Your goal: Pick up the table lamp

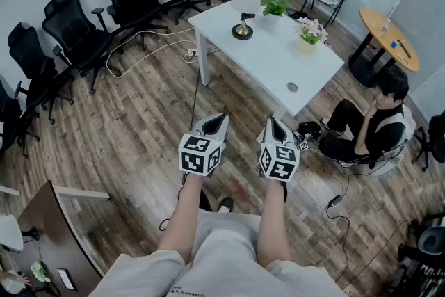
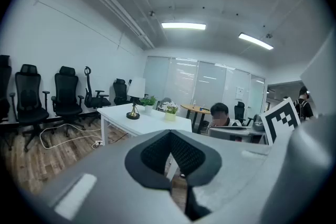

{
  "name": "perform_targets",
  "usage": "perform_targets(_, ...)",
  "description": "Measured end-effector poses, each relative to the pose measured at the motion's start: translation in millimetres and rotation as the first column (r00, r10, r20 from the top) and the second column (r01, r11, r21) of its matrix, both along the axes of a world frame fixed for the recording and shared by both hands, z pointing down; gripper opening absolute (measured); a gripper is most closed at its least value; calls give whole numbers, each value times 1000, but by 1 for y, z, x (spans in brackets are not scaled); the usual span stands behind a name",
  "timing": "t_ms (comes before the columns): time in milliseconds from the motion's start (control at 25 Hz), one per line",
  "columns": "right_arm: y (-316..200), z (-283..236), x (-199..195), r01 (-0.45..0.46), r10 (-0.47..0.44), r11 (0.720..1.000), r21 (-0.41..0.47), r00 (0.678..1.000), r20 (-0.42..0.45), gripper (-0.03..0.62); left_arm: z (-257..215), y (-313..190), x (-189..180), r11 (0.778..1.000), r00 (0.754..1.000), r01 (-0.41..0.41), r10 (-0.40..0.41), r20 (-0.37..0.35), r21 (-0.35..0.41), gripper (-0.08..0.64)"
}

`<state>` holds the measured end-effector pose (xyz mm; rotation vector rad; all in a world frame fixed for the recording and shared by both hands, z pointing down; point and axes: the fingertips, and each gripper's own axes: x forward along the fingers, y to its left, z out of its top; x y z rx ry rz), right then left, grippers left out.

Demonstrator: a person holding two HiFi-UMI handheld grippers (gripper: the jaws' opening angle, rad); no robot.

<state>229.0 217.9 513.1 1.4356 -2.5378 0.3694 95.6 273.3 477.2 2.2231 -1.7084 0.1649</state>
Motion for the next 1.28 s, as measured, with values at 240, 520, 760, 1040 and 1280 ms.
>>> perform_targets(240,-5,3,-8,19,-19,1000,-11,1000,6,18,-4,3,-7,1000,1000,-5,5,5,2,0)
perform_targets(520,-10,12,-25,48,-47,998,-27,999,15,18,2,9,-31,1000,1000,23,-23,7,-18,0)
perform_targets(760,-19,17,-43,68,-65,997,-42,996,67,21,-3,-3,-74,997,996,79,-79,-28,-4,0)
perform_targets(1040,-65,30,-49,4,2,997,-78,997,79,23,9,-53,-98,998,998,50,-51,-36,-33,0)
perform_targets(1280,-108,23,-71,-34,40,997,-68,995,91,24,1,-119,-114,999,999,-32,31,-44,-35,0)
